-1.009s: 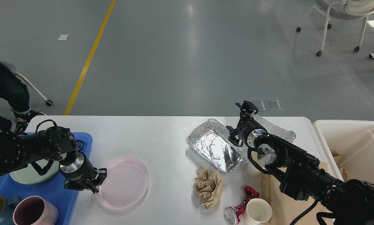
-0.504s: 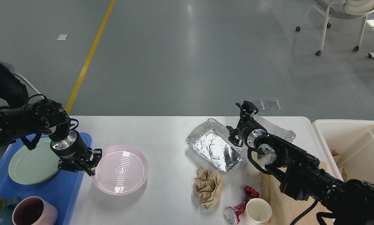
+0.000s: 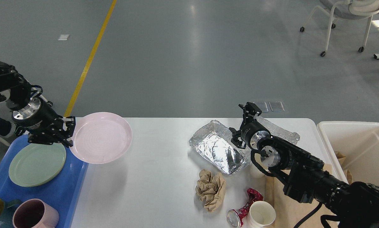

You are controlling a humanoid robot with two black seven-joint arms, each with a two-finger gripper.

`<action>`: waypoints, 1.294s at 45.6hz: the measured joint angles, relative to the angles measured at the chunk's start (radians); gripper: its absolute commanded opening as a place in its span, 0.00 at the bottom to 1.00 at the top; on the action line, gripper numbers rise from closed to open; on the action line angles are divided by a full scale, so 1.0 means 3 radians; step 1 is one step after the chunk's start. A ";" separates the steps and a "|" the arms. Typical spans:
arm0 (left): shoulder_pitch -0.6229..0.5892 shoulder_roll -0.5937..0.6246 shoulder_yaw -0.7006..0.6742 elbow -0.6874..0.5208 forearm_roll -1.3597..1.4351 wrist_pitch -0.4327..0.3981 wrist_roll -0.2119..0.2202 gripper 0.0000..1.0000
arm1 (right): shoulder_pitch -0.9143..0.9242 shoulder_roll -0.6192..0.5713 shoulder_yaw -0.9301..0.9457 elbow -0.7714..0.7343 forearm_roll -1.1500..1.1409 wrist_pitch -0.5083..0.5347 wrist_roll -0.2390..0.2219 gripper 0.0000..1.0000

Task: Tidy desktop
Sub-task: 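Carry the pink plate onto the green plate on the tray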

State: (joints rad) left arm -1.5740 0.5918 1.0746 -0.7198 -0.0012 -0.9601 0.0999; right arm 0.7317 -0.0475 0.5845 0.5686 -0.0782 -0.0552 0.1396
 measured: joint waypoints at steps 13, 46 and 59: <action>0.0229 0.0636 -0.0135 0.0144 -0.0016 -0.0001 -0.0002 0.00 | 0.0000 0.0000 0.0000 0.0002 0.0000 0.0000 0.0000 1.00; 0.1438 0.0648 -0.0617 0.0929 -0.0017 0.0319 0.0006 0.00 | 0.0000 0.0000 0.0000 0.0002 0.0000 0.0000 0.0000 1.00; 0.1542 0.0638 -0.0664 0.1000 -0.0017 0.0587 0.0029 0.00 | 0.0000 0.0000 0.0000 0.0002 0.0000 0.0000 0.0000 1.00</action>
State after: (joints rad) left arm -1.1116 0.7831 0.8753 -0.4199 -0.0064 -0.7839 0.1087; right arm 0.7317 -0.0475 0.5845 0.5691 -0.0782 -0.0552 0.1396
